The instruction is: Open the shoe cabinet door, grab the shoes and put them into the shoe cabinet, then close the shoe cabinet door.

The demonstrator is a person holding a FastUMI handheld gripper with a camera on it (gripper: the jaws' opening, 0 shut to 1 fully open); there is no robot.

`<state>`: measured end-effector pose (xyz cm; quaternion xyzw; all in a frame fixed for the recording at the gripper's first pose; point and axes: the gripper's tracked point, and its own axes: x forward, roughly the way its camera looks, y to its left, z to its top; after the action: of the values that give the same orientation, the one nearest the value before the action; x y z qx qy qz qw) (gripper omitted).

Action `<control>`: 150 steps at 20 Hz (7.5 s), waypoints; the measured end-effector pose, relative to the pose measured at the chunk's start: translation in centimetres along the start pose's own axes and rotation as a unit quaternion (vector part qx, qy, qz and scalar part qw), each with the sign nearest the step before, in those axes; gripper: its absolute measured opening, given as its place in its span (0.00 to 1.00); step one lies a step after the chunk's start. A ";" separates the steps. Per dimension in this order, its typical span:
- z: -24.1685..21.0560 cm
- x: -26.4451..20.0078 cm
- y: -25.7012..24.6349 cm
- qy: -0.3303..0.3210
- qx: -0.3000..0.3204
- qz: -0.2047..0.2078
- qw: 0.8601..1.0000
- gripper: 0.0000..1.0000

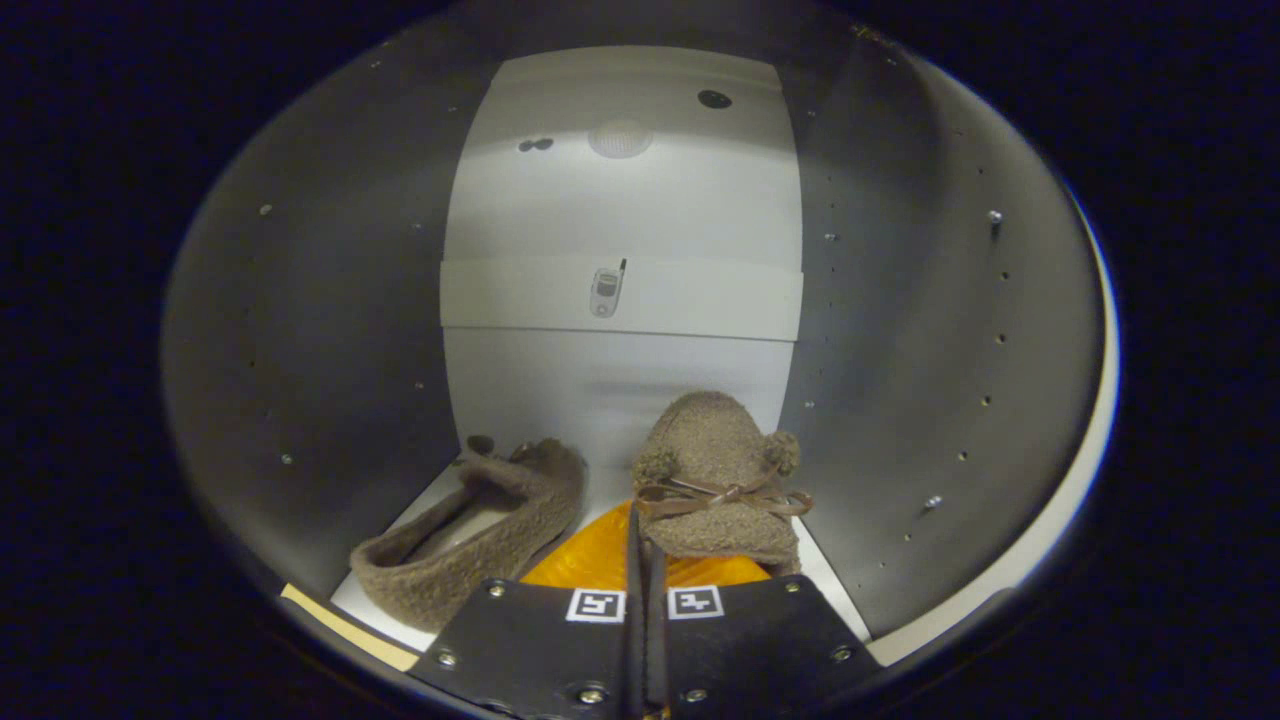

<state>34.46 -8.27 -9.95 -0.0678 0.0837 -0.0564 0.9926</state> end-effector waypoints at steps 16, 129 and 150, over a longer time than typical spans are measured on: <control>-2.1 5.3 0.1 0.046 0.011 0.004 0.999 0.15; 4.3 -37.8 2.6 -0.092 0.067 0.202 0.973 0.76; 5.6 -29.1 10.1 -0.104 0.048 0.196 0.974 0.79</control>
<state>7.92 6.00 -1.29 -0.0084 -0.0112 0.1424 0.9897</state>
